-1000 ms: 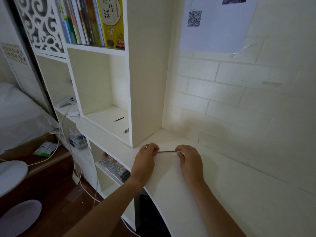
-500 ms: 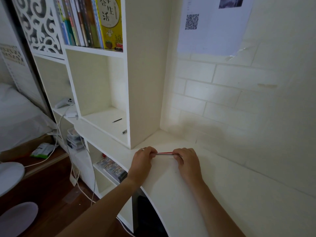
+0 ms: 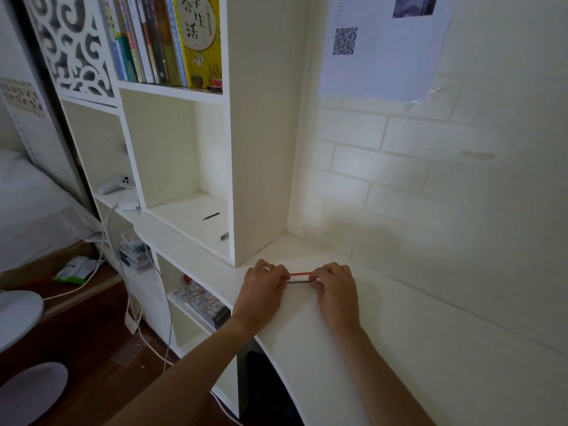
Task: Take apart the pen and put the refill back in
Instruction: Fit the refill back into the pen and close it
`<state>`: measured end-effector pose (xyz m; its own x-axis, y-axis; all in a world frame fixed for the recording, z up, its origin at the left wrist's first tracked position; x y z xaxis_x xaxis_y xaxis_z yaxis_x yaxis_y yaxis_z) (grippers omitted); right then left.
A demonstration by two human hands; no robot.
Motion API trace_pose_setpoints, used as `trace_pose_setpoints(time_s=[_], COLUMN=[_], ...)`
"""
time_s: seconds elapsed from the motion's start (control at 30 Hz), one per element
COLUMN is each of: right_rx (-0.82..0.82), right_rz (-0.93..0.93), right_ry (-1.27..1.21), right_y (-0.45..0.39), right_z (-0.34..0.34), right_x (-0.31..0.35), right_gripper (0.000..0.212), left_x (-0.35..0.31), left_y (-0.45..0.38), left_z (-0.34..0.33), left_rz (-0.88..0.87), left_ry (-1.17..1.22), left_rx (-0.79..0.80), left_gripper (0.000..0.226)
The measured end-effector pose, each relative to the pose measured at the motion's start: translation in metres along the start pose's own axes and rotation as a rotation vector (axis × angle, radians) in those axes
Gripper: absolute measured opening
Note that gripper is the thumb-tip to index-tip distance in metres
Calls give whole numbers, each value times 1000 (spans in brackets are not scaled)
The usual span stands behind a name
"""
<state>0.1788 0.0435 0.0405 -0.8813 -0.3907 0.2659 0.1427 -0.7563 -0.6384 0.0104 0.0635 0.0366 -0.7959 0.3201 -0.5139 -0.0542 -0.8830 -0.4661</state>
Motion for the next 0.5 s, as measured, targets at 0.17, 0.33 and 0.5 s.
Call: trace_pose_setpoints(time_s=[0.17,0.33,0.5], right_rx=[18,22,18], right_rz=[33,35,26], right_ry=[12,18,30], right_y=[-2,-1,1], right_z=[-3,-4,-5], right_x=[2,2,0], right_gripper=[10,10,13], left_x=[5,7,8], left_y=[-1,-2,-2], left_z=[-5,-6,-5], left_rz=[24,46,50], left_ry=[-29,-22,-25], left_rx=[15,24,26], left_gripper=[14,13,14])
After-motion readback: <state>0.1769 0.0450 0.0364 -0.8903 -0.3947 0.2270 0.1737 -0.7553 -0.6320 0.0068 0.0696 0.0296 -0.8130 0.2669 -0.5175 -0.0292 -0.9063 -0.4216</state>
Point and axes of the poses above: each hand's wrist, its own y-axis away from the middle knuckle, its own z-axis out of the back of the hand, x = y × z, the point moved 7 cm from there along -y, towards the middle knuckle, and after that the axes turned 14 degrees about z, right-handed, at the moved point
